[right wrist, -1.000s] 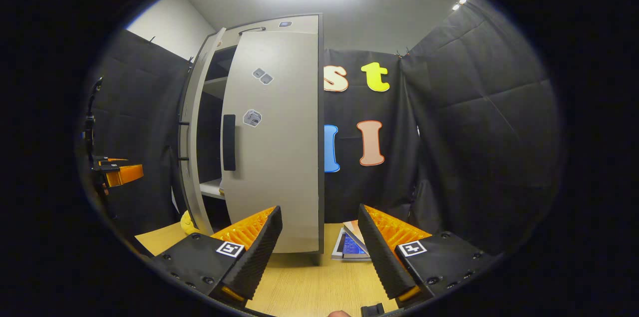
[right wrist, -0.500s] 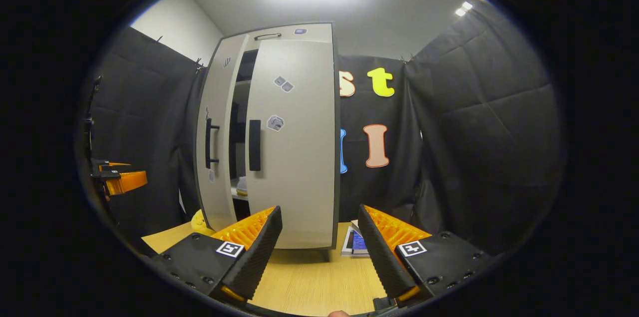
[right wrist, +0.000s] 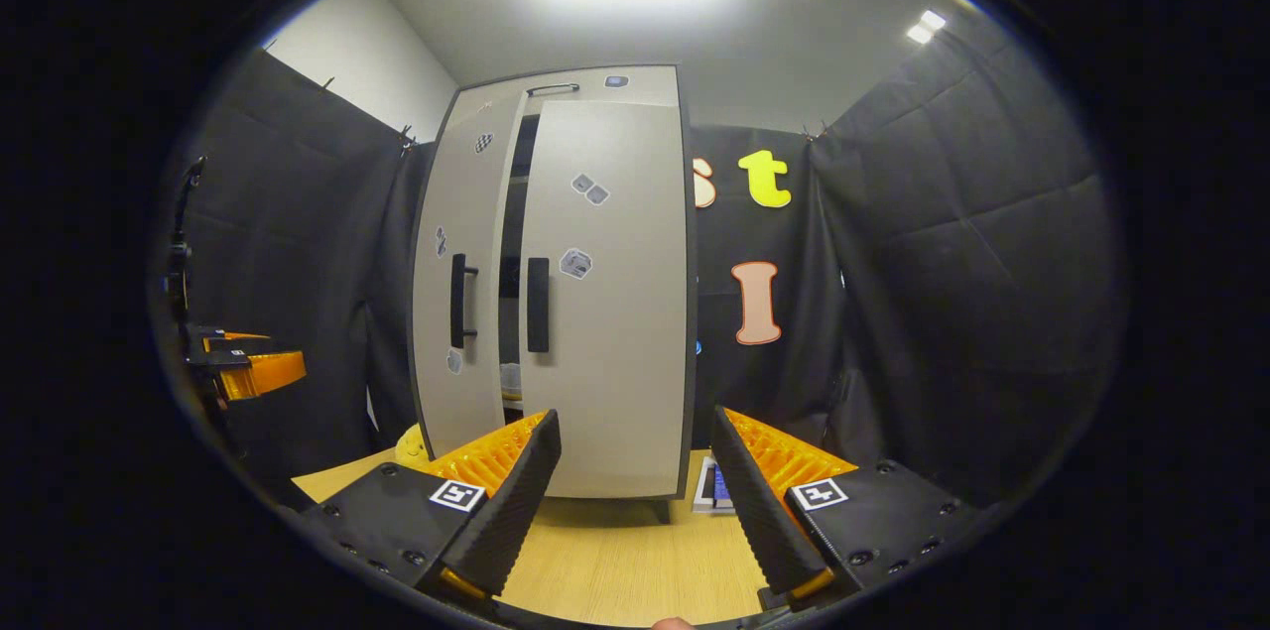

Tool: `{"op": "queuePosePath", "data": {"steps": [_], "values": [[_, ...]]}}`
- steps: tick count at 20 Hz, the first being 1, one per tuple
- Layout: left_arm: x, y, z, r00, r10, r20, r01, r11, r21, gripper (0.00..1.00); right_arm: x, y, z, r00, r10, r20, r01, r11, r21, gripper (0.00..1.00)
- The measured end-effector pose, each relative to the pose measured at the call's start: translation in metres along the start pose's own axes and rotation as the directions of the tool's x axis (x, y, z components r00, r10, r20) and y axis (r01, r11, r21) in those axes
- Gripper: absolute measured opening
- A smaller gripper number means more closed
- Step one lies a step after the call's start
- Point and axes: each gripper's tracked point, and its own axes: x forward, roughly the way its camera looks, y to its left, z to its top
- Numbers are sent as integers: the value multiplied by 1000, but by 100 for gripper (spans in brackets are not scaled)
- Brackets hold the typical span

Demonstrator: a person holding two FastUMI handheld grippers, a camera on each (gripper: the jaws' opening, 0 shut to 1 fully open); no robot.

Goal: Grab one shoe with the right hand and put it into the shoe cabinet, grab the other shoe with the left hand and put it into the shoe cabinet; then close the right door with the right hand and the left door with the left hand.

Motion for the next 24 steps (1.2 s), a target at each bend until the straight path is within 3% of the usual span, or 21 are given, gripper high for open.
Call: {"op": "queuePosePath", "data": {"steps": [24], "values": [[-6, 0, 5, 1000, -13, 13, 13, 1000, 8, 94, -4, 2, 7, 1000, -15, 23, 14, 1000, 9, 96]]}}
